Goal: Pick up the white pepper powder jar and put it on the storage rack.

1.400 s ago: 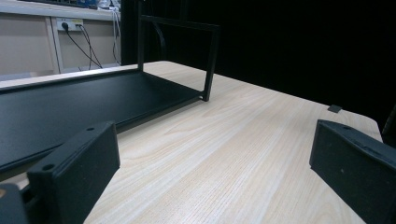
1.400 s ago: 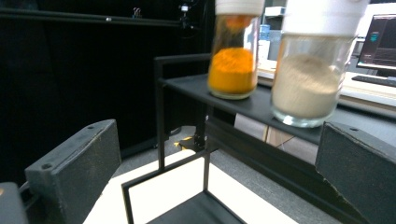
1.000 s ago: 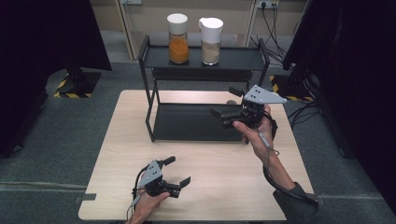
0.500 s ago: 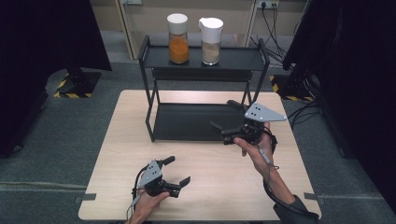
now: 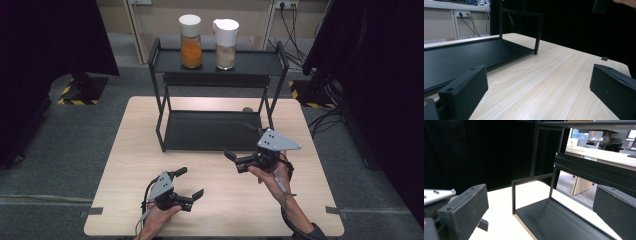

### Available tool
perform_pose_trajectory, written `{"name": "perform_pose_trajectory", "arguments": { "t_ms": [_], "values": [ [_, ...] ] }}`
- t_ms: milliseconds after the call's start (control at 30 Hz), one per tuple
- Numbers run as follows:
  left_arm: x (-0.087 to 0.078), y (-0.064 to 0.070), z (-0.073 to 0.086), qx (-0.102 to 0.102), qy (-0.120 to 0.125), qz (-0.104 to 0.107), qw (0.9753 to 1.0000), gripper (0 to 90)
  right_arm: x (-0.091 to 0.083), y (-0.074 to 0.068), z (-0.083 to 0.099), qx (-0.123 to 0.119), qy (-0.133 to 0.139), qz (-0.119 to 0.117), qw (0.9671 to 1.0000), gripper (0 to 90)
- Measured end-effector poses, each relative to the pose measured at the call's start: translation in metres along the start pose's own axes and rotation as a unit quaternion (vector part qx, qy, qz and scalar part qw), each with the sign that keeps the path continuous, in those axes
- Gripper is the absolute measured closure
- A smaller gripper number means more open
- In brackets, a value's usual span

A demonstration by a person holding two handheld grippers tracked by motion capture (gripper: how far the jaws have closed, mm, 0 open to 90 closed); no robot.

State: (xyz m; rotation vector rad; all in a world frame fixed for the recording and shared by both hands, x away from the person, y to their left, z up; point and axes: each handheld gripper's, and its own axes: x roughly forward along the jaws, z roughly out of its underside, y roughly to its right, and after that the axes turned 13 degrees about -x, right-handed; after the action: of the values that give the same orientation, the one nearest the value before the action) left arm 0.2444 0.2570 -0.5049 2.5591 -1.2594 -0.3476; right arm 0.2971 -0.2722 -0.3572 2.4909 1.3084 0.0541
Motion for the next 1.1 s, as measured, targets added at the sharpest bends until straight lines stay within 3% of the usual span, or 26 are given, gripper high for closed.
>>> {"name": "perform_pose_trajectory", "arguments": {
  "t_ms": [567,1100],
  "values": [
    [0.000,0.000,0.000,0.000,0.001,-0.002,1.0000,1.1,-0.008,-0.025,0.042,0.034,-0.011,-0.014,0.9993,0.5],
    [-0.001,-0.001,0.000,-0.001,0.004,-0.006,1.0000,1.1,-0.010,-0.046,0.073,0.049,-0.020,-0.020,0.9984,0.5]
  ]
}}
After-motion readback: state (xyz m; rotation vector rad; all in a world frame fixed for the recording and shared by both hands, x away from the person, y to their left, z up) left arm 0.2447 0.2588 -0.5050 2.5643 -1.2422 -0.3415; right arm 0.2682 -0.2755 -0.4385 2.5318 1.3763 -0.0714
